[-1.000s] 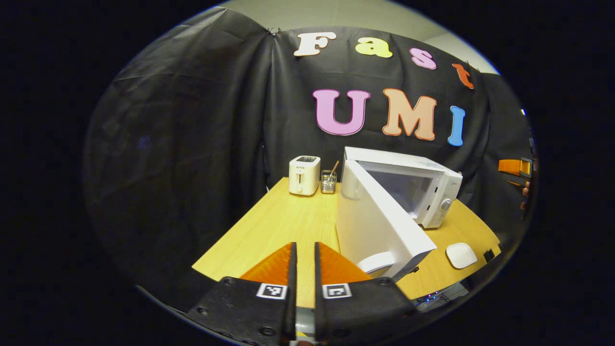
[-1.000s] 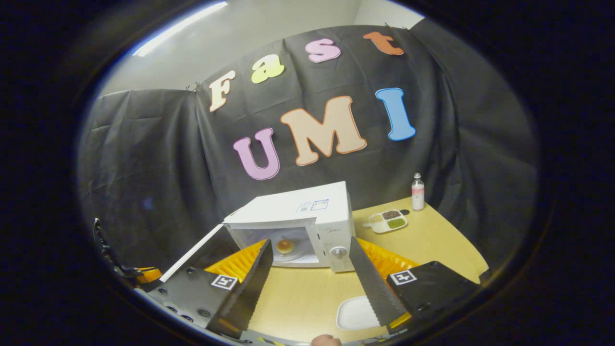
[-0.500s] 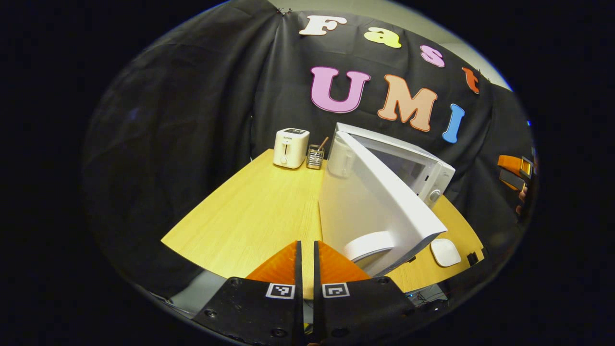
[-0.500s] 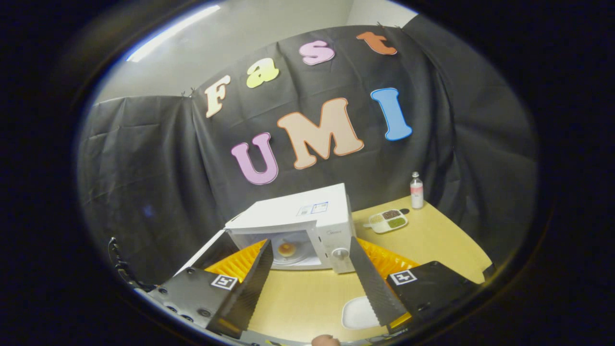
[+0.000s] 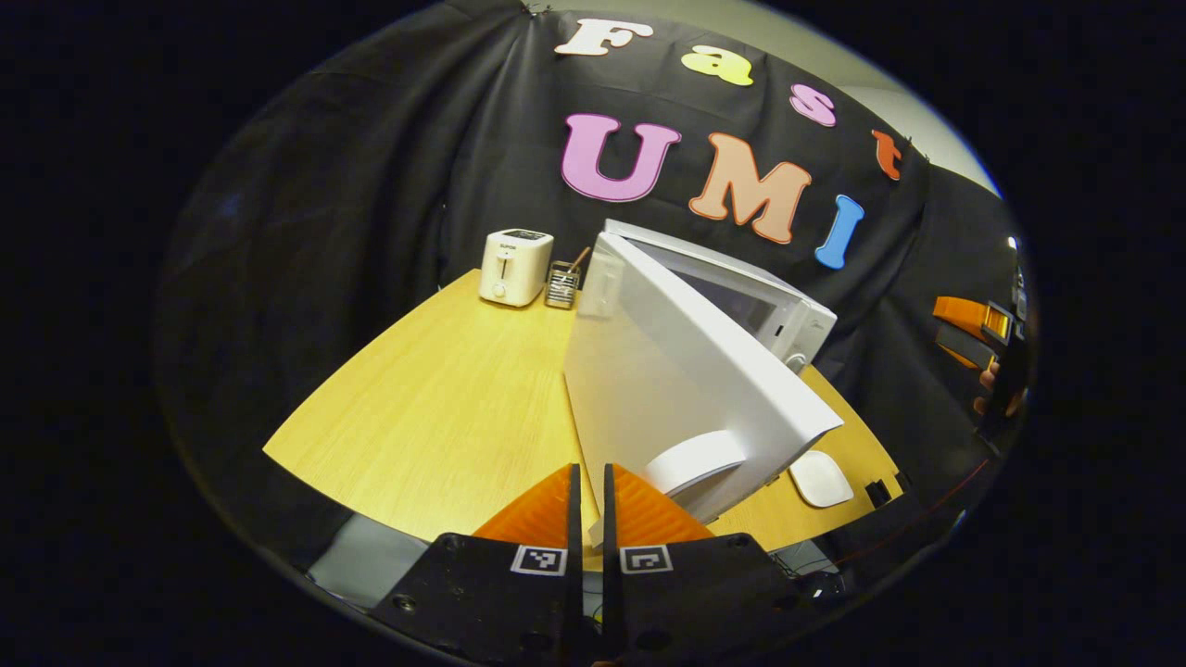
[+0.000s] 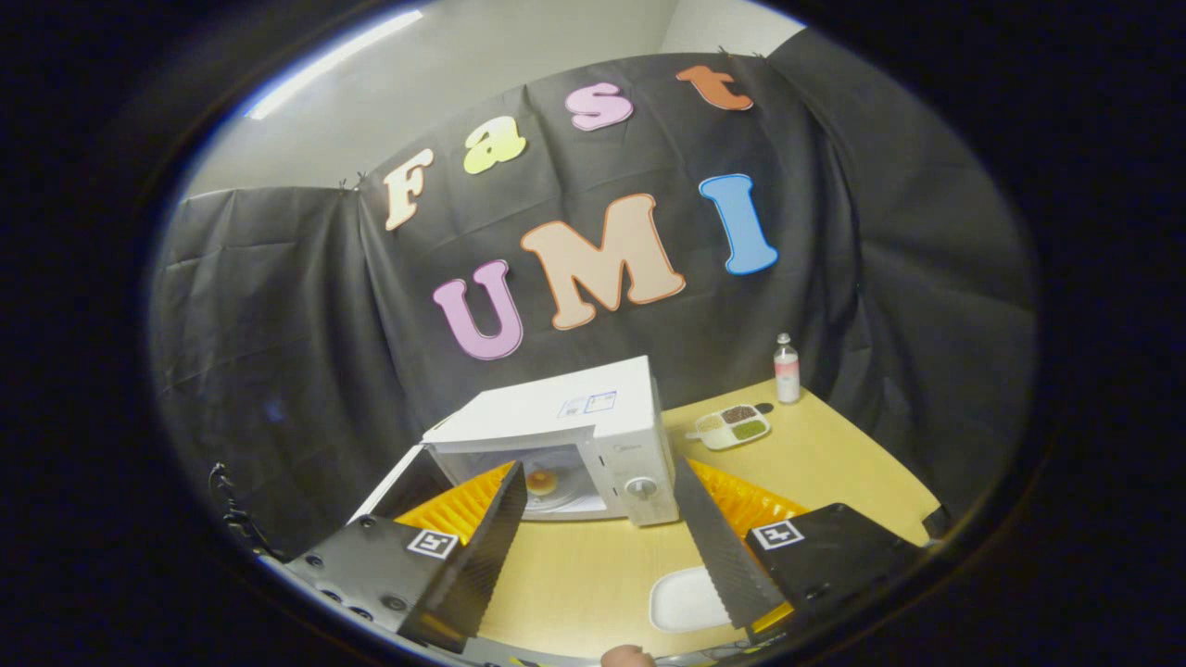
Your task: Open the microwave oven with the left hand, put the food in, and close the microwave oven.
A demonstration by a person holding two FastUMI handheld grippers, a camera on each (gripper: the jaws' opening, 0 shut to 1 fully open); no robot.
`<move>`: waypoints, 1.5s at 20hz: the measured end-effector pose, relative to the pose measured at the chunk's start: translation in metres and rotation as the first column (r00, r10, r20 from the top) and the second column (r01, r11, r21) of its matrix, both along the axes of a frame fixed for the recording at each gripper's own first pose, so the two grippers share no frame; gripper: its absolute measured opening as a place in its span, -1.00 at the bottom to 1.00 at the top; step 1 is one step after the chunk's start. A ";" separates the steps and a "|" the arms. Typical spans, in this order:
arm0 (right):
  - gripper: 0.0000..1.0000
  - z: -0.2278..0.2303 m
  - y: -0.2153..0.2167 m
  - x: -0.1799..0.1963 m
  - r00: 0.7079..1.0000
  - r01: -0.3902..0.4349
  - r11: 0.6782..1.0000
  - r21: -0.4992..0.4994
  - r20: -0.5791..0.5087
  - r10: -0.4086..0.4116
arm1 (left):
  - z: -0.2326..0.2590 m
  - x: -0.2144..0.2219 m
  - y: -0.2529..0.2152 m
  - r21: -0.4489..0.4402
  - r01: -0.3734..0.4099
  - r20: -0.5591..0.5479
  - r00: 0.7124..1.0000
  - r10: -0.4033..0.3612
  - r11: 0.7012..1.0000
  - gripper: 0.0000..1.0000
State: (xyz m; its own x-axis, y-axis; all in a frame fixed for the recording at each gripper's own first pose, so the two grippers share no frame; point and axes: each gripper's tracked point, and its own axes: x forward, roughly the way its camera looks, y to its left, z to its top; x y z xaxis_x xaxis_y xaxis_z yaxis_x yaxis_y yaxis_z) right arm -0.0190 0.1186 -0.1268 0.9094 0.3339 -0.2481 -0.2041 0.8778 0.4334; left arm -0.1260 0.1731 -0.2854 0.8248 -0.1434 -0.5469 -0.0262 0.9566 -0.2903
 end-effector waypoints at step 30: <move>0.77 0.029 -0.124 -0.005 0.995 0.090 0.989 -0.121 0.065 -0.082 | 0.021 0.107 -0.165 0.047 0.240 0.048 0.969 -0.242 0.970 -0.84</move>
